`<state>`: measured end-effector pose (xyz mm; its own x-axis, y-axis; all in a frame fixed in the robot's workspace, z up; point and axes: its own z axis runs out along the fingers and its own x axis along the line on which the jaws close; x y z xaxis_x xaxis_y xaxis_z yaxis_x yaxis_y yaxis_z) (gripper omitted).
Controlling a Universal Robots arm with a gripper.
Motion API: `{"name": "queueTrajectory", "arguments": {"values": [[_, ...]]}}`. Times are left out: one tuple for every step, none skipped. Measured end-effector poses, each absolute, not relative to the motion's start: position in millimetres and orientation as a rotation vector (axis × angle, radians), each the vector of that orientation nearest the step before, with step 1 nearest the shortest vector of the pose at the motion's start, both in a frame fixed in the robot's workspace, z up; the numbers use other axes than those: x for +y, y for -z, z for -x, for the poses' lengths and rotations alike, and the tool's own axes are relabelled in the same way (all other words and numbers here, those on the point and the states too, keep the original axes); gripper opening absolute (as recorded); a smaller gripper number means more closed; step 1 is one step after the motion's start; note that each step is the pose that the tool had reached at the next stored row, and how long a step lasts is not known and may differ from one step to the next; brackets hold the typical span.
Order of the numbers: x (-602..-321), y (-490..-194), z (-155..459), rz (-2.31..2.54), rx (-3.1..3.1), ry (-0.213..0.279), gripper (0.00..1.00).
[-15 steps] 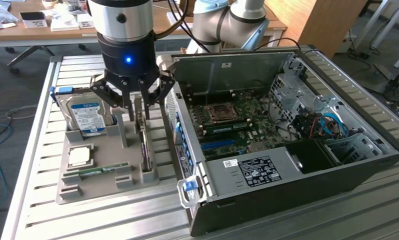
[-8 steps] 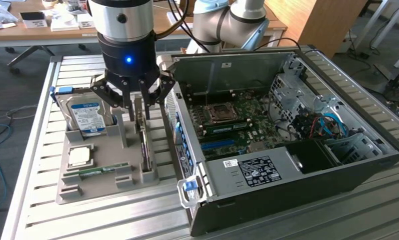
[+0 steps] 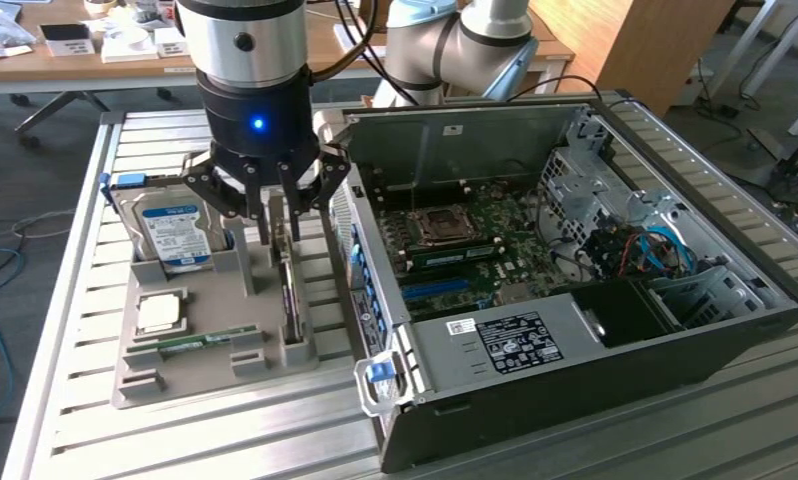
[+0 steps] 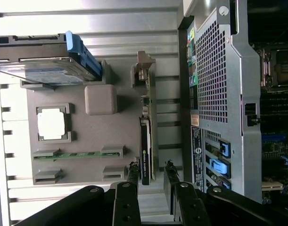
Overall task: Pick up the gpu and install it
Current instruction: 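Pick up the gpu and move the gpu toward the slot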
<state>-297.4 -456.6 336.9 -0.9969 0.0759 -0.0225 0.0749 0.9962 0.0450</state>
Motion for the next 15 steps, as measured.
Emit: {"name": "queueTrajectory", "arguments": {"values": [[-456.6, -336.6, 297.4, -0.118, 3.114, -0.069, 0.36], [-456.6, -336.6, 297.4, -0.118, 3.115, -0.069, 0.36], [-456.6, -336.6, 297.4, -0.118, 3.115, -0.068, 0.36], [-456.6, -336.5, 297.4, -0.118, 3.115, -0.069, 0.36], [-456.6, -336.5, 297.4, -0.118, 3.114, -0.069, 0.36], [-456.6, -336.5, 297.4, -0.118, 3.114, -0.069, 0.36], [-456.6, -336.5, 297.4, -0.118, 3.114, -0.069, 0.36], [-456.6, -336.5, 297.4, -0.118, 3.114, -0.069, 0.36], [-456.6, -336.4, 297.4, -0.118, 3.114, -0.069, 0.36], [-456.6, -336.5, 297.4, -0.118, 3.114, -0.069, 0.36], [-456.6, -336.5, 297.4, -0.118, 3.114, -0.069, 0.36], [-456.6, -336.5, 297.4, -0.118, 3.114, -0.069, 0.36], [-456.6, -336.5, 297.4, -0.118, 3.114, -0.069, 0.36], [-456.6, -336.3, 297.4, -0.118, 3.114, -0.069, 0.36], [-456.5, -335.7, 297.3, -0.118, 3.114, -0.069, 0.36]]}}
